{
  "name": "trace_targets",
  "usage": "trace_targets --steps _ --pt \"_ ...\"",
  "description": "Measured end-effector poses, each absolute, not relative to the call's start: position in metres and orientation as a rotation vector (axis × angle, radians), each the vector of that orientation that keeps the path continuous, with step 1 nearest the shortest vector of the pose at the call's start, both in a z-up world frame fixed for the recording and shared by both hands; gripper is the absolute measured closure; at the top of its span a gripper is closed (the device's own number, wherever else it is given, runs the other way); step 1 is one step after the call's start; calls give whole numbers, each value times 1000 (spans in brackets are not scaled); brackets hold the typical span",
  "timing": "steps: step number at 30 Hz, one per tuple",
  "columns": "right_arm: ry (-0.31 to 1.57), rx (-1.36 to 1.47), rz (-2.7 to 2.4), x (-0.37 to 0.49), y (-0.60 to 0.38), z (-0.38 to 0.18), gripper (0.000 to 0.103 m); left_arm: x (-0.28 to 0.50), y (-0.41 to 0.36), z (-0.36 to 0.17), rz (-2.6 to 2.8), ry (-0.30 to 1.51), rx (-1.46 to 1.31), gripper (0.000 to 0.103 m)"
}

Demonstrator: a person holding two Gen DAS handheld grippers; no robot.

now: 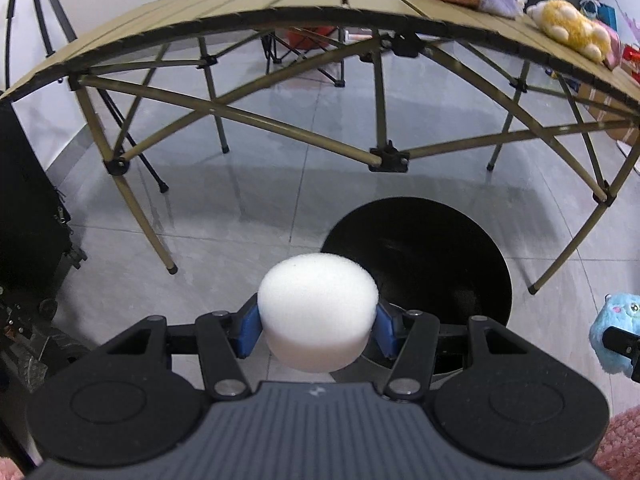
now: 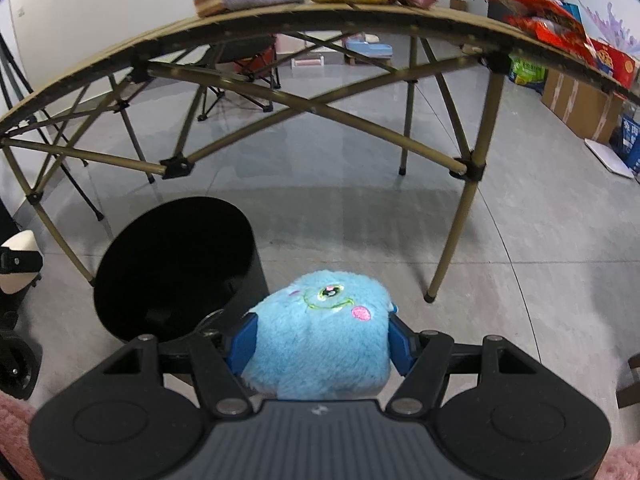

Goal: Collect trash
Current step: 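Carry the foam cylinder and light-blue plush back over the black bin, then open left tool to drop foam cylinder while right tool drops blue plush into bin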

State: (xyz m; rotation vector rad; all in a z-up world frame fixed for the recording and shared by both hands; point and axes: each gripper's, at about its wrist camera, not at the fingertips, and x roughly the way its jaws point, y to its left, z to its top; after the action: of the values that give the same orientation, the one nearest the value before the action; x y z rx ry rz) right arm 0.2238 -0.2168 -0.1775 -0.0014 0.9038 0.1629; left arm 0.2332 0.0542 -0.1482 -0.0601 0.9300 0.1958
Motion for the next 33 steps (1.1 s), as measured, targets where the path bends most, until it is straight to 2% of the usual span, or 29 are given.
trace_targets --steps 29,33 --pt "1034 88 97 243 -270 -224 38 320 -24 -190 128 1072 -5 47" --pt "1043 91 88 246 -272 -228 38 324 -29 -192 122 1069 5 42"
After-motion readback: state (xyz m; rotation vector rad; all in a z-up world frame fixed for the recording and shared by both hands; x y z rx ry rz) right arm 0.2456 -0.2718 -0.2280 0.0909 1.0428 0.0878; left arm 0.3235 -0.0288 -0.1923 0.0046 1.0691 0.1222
